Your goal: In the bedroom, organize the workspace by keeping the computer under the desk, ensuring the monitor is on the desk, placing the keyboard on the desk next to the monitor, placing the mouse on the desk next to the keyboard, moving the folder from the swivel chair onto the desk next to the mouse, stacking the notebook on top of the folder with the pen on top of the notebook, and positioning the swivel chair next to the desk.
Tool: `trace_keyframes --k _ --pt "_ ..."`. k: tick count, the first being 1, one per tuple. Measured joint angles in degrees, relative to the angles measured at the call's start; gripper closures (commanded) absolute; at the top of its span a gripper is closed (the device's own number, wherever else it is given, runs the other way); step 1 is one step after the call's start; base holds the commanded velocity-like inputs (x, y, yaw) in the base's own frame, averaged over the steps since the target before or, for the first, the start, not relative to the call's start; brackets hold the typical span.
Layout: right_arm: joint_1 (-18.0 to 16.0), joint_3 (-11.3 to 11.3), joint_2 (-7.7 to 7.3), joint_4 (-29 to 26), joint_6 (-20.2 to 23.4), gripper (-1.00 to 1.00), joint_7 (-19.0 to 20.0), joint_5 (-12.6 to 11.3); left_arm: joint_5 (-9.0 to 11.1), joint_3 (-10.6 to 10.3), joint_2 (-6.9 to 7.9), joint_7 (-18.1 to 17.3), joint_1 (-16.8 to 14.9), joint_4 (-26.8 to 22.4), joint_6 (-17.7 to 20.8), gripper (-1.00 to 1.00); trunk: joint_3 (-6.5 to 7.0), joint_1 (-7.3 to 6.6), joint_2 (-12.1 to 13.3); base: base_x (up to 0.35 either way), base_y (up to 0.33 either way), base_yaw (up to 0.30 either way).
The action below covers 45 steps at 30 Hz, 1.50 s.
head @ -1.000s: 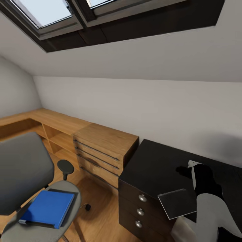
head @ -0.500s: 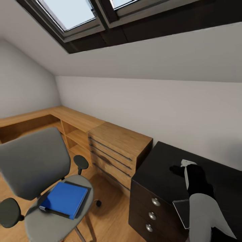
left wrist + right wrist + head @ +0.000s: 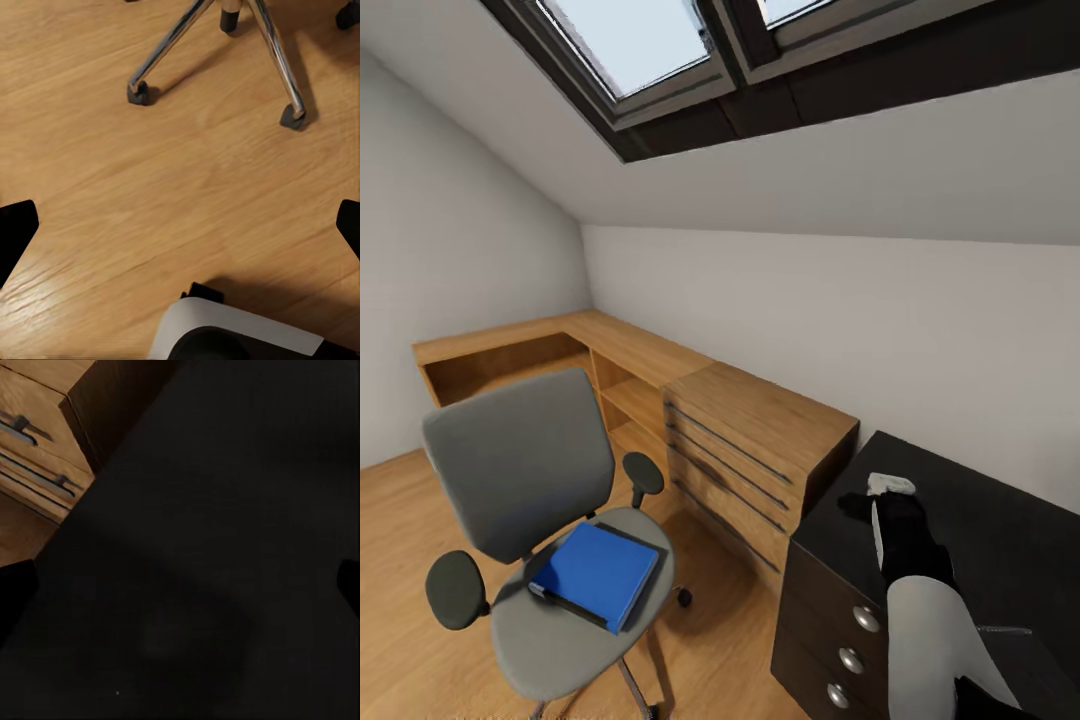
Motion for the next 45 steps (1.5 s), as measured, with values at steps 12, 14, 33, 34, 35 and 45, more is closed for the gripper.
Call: trace_keyframes --k 12,14,33,34,35,45 --pt "0.03 0.04 1.41 4.04 -4.11 -1.0 -0.91 0.49 0.02 0.0 0.11 0.0 -0.02 0.0 0.06 -1.0 0.0 0.0 0.0 0.0 0.0 0.279" --pt "0.01 0.05 1.41 4.71 -4.98 -1.0 -0.95 0.48 0.02 -0.01 0.13 0.0 -0.01 0.0 0.07 -1.0 0.0 0.0 0.0 0.0 0.0 0.28" --pt "0.06 0.15 1.39 11.69 -16.42 -1.0 -0.93 0.44 0.02 -0.03 0.24 0.0 -0.02 0.0 0.07 -1.0 0.0 0.0 0.0 0.0 0.0 0.28" --pt "0.06 0.16 1.39 12.04 -17.08 -1.0 -0.93 0.44 0.02 -0.04 0.24 0.0 -0.02 0.0 0.08 -1.0 0.0 0.0 0.0 0.0 0.0 0.277" --pt "0.06 0.16 1.39 12.38 -17.74 -1.0 -0.93 0.44 0.02 -0.05 0.24 0.0 -0.02 0.0 0.08 -1.0 0.0 0.0 0.0 0.0 0.0 0.276" --pt "0.06 0.21 1.39 14.91 -22.59 -1.0 -0.88 0.45 0.02 -0.08 0.22 -0.02 -0.02 0.0 0.01 -1.0 0.0 0.0 0.0 0.0 0.0 0.261"
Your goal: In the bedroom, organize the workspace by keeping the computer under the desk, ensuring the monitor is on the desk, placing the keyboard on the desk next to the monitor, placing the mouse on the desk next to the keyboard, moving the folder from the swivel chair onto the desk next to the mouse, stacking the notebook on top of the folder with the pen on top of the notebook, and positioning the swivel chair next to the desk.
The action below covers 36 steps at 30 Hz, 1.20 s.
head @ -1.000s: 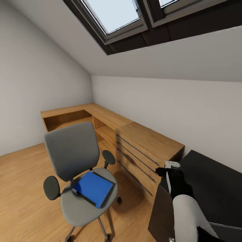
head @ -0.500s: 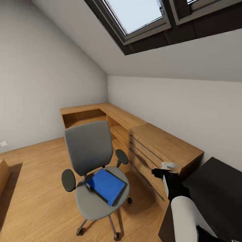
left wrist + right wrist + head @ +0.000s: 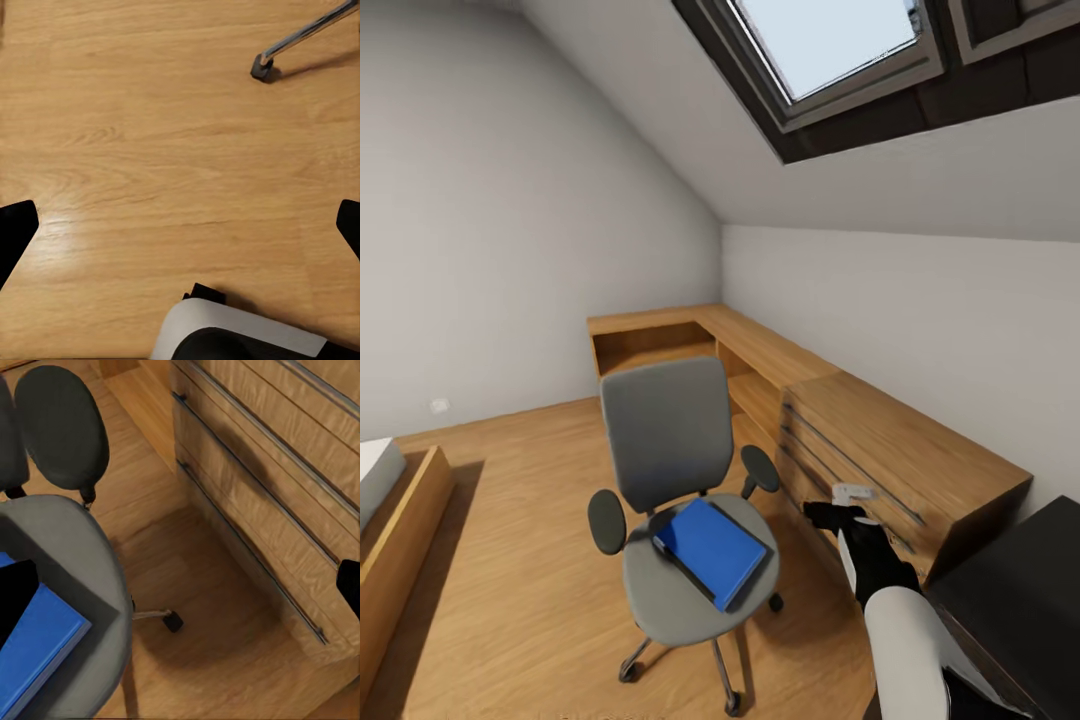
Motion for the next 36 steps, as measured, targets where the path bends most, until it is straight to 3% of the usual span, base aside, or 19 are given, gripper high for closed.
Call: trace_keyframes --k 20,36 --pt "-0.01 0.01 0.0 2.26 -3.74 -1.0 -0.11 0.09 -0.06 -0.02 0.02 -0.06 0.01 0.0 -0.01 -1.0 -0.43 -0.01 0.0 0.017 0.0 0.236" --pt "-0.01 0.02 0.0 3.32 -4.53 -1.0 0.31 0.33 -0.05 -0.02 0.01 -0.06 -0.01 0.0 -0.03 -1.0 -0.53 -0.03 -0.01 0.283 0.065 0.043"
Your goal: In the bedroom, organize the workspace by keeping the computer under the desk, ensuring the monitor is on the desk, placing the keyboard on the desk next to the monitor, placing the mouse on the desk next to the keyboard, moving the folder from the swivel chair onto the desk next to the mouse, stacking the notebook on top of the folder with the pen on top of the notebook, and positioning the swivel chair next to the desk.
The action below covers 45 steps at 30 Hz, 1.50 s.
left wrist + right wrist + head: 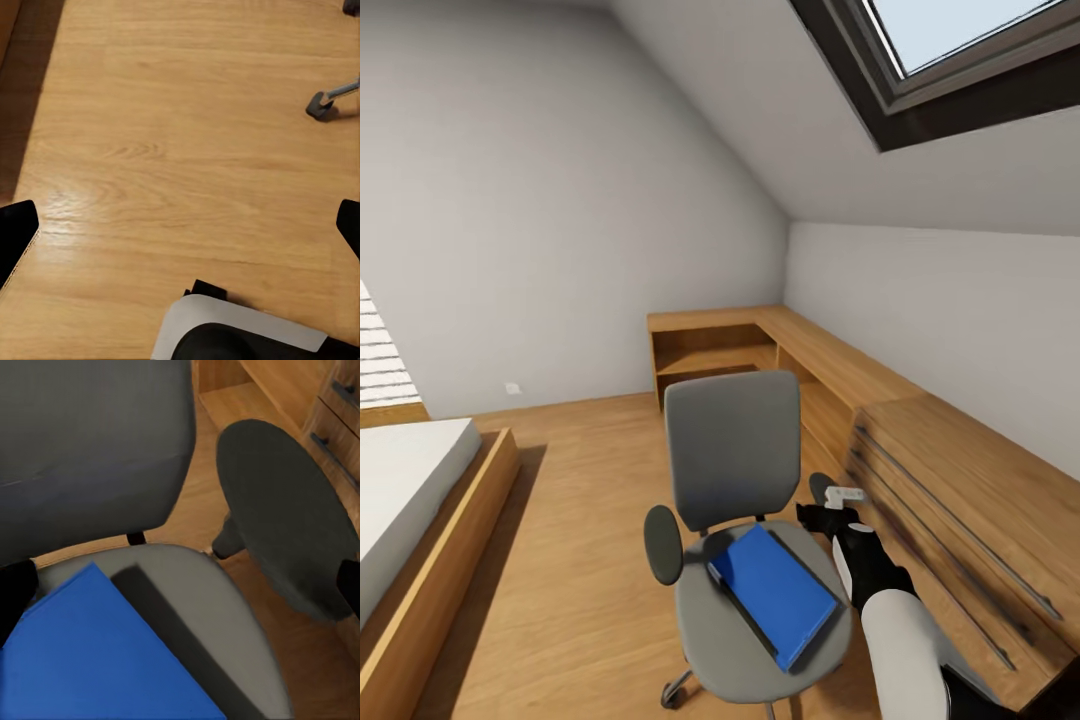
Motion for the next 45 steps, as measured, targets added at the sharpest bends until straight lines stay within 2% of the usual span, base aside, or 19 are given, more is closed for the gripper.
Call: trace_keyframes --k 13,45 --pt "1.08 -0.03 -0.36 1.99 -3.7 -1.0 0.19 0.06 0.04 0.04 0.0 0.0 0.0 0.0 0.01 -1.0 0.0 0.03 0.0 0.12 0.134 0.001" --pt "1.39 0.0 -0.58 3.76 -4.1 -1.0 0.2 -0.32 0.05 0.21 0.02 0.15 0.0 0.0 -0.16 -1.0 0.0 0.03 0.0 0.002 0.003 0.0"
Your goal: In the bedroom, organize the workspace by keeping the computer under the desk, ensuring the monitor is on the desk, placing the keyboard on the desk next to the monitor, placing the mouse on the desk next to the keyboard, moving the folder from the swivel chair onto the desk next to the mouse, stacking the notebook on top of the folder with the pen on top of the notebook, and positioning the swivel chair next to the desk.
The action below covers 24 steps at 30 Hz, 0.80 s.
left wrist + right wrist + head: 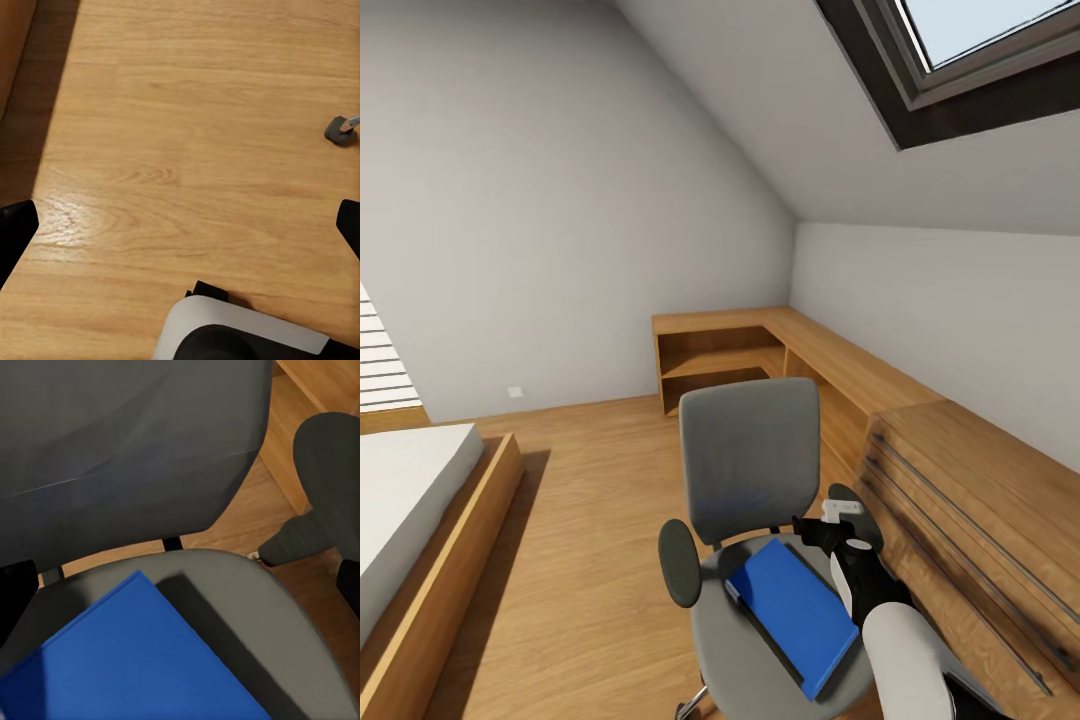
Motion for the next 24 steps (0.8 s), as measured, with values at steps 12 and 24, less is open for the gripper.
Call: trace_keyframes --k 12,24 --pt "0.0 0.0 0.0 0.04 -0.03 -1.0 -0.04 -0.03 -0.12 -0.07 -0.01 -0.26 0.01 0.0 0.01 -1.0 0.0 0.0 0.0 -0.003 0.0 0.0" --pt "0.0 0.0 0.0 0.04 0.02 -1.0 -0.08 -0.01 -0.38 -0.28 -0.08 -0.51 0.01 0.0 0.03 -1.0 0.0 0.01 0.0 -0.153 0.0 0.0"
